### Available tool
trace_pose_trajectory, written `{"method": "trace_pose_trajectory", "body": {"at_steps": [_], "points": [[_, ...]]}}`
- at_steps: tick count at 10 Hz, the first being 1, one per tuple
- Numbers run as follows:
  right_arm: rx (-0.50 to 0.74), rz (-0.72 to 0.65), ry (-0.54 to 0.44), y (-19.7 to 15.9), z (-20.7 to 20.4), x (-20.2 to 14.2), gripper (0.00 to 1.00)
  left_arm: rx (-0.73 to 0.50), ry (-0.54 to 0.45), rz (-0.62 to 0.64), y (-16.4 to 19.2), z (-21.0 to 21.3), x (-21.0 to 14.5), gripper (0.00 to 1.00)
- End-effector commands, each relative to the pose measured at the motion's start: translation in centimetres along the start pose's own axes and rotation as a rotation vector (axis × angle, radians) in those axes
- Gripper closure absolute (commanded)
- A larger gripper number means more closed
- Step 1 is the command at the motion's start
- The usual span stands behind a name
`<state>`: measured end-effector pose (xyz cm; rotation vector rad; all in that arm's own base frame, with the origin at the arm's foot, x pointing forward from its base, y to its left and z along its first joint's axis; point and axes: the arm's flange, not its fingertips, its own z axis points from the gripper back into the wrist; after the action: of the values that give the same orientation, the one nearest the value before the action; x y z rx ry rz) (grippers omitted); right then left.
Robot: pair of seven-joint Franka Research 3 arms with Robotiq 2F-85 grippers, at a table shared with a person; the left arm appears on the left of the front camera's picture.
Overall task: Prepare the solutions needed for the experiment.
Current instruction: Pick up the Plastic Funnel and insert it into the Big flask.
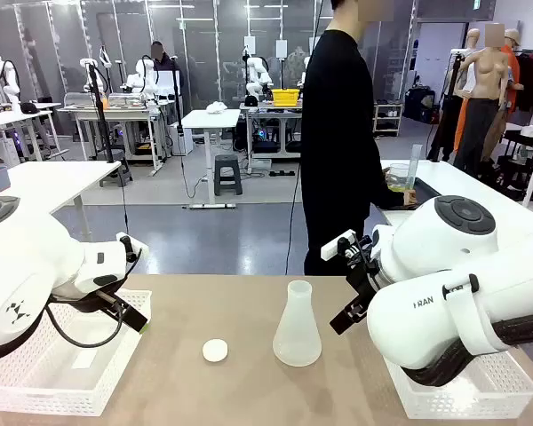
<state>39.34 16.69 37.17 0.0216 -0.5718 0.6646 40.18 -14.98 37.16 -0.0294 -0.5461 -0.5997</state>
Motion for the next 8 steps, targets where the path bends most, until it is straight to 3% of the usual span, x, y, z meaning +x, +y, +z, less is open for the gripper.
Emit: {"method": "trace_pose_trajectory", "body": {"at_steps": [1, 8], "points": [[0.000, 0.000, 0.000, 0.00, 0.00, 0.00, 0.00, 0.000, 0.000, 0.000, -0.02, 0.00, 0.01, 0.00], [0.000, 0.000, 0.000, 0.00, 0.00, 0.00, 0.00, 0.000, 0.000, 0.000, -0.02, 0.00, 0.01, 0.00]]}}
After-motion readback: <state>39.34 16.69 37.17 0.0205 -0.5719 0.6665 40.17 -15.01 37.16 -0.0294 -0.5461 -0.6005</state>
